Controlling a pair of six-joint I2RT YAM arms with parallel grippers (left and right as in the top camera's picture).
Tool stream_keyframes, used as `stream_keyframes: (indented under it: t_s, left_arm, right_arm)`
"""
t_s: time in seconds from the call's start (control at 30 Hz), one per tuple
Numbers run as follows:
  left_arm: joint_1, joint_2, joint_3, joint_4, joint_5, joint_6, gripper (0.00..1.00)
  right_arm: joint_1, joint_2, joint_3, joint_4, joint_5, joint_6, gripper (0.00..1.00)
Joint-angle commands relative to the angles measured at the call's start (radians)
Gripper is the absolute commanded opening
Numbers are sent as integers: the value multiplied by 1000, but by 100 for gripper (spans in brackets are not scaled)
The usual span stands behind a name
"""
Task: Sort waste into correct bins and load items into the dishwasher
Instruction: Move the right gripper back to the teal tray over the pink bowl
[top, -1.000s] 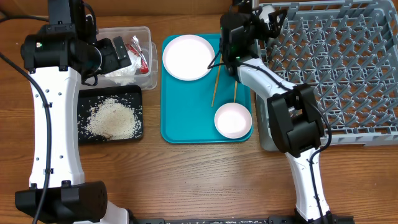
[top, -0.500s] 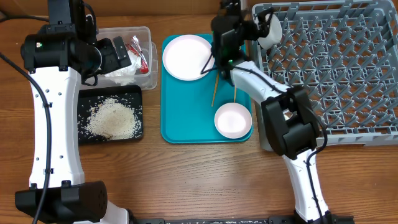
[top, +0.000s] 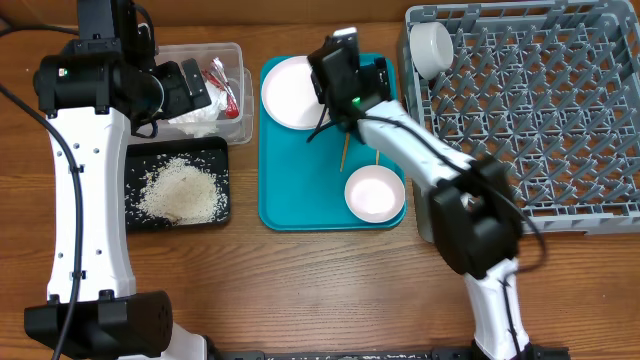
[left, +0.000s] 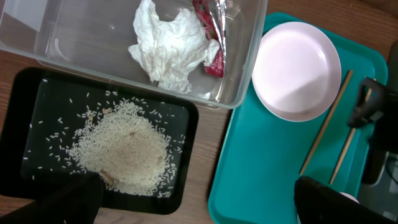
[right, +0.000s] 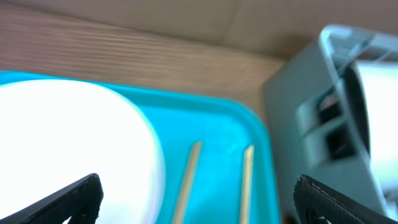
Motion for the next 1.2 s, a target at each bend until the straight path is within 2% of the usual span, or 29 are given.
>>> stream_keyframes:
  t_s: [0.0,0.2,0.23,0.33,0.37,0.47,0.57,0.73,0.93,1.1,1.17]
  left_arm:
    - [-7,-1,5,2,-10,-10,100]
    - [-7,-1,5,2,-10,-10,100]
    - [-7,-1,5,2,-10,-10,100]
    - [-7,-1,5,2,-10,-10,100]
    - [-7,-1,5,2,-10,-10,100]
    - [-7,-1,5,2,-10,-10,100]
    - [-7,-1,5,2,-10,-10,100]
    - [-7,-1,5,2,-10,-10,100]
    - [-7,-1,5,2,-10,-10,100]
    - [-7,-1,5,2,-10,-10,100]
    - [-7,-1,5,2,-10,-10,100]
  right_arm:
    - [-23,-201,11,-116,-269,211,100]
    - [-26,-360,11,-502,-319,211,100]
    - [-26,-369,11,-578,-325,211,96]
    - [-26,-365,-4,-756,-346,211,79]
    - [-25,-365,-24,-785,-347,211,68]
    - [-23,-365,-104,-817,-357,212,45]
    - [-23,-365,-203,-780,-373,232,33]
    - [-18,-365,-378,-634,-391,220,32]
    - [14,-365,-537,-439,-396,121,33]
    - [55,-365,-580,-397,-424,-10,34]
    - [84,-365,-580,-396,-432,-51,38]
